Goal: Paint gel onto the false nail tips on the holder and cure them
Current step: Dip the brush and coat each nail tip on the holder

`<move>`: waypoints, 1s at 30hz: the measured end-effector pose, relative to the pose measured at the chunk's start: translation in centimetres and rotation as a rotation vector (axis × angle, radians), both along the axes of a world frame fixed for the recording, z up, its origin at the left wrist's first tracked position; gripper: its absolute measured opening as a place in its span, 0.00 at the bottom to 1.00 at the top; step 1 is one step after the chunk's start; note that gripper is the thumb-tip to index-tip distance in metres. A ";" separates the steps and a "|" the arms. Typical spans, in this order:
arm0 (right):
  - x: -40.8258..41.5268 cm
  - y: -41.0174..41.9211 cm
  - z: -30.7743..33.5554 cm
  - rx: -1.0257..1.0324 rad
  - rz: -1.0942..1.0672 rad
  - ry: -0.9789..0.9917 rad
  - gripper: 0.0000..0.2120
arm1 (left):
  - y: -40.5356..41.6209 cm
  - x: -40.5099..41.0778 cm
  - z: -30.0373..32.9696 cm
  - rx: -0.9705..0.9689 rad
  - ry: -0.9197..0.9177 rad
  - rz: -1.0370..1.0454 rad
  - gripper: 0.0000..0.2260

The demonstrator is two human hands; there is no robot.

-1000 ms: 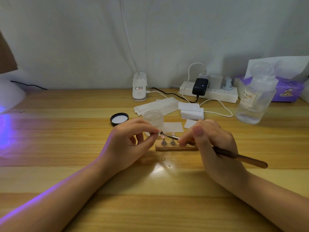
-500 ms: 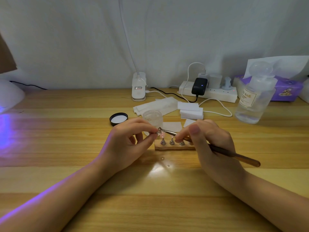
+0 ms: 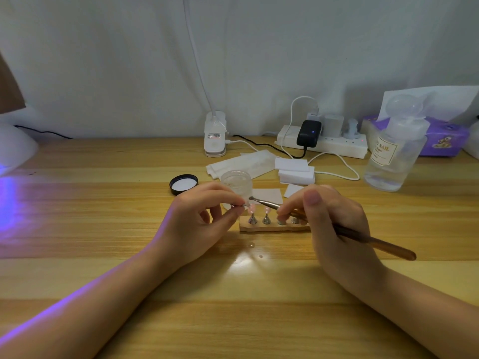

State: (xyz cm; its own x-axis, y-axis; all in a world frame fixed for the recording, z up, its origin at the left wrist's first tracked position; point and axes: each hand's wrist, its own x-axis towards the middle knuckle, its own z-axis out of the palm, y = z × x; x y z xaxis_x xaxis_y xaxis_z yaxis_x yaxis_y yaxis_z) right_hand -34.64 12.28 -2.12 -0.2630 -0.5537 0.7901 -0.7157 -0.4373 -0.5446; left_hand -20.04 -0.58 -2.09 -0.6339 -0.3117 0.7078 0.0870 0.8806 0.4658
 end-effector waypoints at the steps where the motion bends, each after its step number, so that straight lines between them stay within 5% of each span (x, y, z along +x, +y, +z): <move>1: 0.0 -0.1 0.0 0.014 -0.009 0.011 0.24 | 0.0 0.0 0.0 0.002 0.000 -0.002 0.07; 12: -0.2 0.0 -0.3 0.052 0.009 0.010 0.27 | 0.0 0.0 0.0 0.011 0.022 0.013 0.07; 20: -0.3 0.2 -0.2 0.066 0.012 -0.173 0.18 | 0.1 0.2 0.2 0.032 0.036 0.004 0.04; 30: -0.2 -0.2 -0.2 -0.015 -0.018 0.121 0.21 | 0.3 0.2 0.3 0.067 0.005 0.044 0.03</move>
State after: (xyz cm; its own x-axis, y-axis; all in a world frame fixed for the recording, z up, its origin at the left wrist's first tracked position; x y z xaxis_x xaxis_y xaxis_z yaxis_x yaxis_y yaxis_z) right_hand -34.85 12.06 -2.31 -0.1751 -0.5379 0.8246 -0.7833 -0.4313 -0.4476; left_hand -19.82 -0.30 -1.76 -0.6150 -0.3861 0.6875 0.0513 0.8505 0.5235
